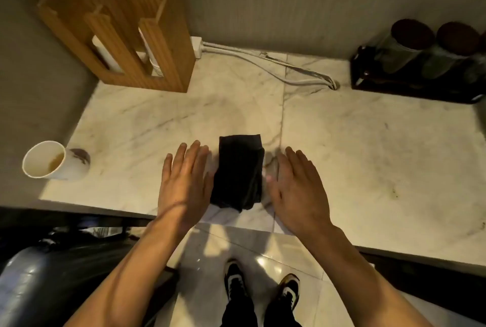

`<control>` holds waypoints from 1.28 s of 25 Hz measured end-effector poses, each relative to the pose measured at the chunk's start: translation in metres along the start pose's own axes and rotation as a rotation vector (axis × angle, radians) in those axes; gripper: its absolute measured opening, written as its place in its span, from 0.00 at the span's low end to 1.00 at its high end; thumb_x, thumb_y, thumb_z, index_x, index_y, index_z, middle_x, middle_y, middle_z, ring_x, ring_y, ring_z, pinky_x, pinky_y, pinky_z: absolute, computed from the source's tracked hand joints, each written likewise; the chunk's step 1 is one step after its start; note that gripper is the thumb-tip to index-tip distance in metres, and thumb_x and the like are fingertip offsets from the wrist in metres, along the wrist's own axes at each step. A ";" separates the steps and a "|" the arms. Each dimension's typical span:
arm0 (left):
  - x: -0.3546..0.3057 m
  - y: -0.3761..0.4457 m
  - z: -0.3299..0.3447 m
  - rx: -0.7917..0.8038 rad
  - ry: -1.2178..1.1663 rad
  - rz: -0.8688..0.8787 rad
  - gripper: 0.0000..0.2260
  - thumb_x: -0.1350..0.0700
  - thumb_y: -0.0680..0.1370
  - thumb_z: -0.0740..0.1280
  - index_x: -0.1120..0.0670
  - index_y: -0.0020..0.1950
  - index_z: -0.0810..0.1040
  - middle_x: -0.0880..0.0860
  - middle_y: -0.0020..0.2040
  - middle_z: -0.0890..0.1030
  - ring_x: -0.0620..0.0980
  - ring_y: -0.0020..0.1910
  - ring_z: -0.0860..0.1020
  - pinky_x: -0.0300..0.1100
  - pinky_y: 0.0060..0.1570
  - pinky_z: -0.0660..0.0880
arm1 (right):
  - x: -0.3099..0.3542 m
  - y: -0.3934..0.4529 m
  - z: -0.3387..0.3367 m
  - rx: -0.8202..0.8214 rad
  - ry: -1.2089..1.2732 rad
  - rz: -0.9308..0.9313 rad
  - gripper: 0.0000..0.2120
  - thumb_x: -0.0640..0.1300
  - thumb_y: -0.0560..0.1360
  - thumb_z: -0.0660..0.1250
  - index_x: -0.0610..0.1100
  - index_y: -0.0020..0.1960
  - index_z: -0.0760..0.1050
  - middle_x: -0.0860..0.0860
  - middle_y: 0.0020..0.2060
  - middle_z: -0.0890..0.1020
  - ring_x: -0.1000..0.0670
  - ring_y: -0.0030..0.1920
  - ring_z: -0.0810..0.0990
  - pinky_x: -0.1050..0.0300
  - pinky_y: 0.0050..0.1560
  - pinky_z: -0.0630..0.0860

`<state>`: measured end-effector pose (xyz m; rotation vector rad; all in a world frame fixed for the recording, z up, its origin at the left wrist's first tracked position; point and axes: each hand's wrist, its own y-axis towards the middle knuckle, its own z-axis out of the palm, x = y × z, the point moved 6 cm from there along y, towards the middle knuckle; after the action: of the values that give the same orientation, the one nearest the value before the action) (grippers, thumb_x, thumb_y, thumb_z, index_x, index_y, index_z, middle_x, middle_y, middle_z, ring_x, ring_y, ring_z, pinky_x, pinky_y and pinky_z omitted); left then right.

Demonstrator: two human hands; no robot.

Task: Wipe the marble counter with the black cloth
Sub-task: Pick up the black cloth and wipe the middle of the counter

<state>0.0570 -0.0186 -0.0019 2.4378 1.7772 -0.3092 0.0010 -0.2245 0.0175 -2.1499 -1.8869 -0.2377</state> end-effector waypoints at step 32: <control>-0.046 -0.006 0.050 -0.060 0.008 0.108 0.22 0.54 0.79 0.54 0.62 0.71 0.70 0.62 0.69 0.73 0.63 0.70 0.69 0.61 0.67 0.67 | -0.032 -0.029 0.063 0.042 -0.157 -0.183 0.31 0.60 0.80 0.50 0.46 0.78 0.54 0.44 0.77 0.54 0.45 0.77 0.49 0.43 0.74 0.51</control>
<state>0.0326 -0.0692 -0.0401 2.4845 1.6258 -0.2331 -0.0359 -0.2320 -0.0493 -2.0224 -2.1588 -0.0656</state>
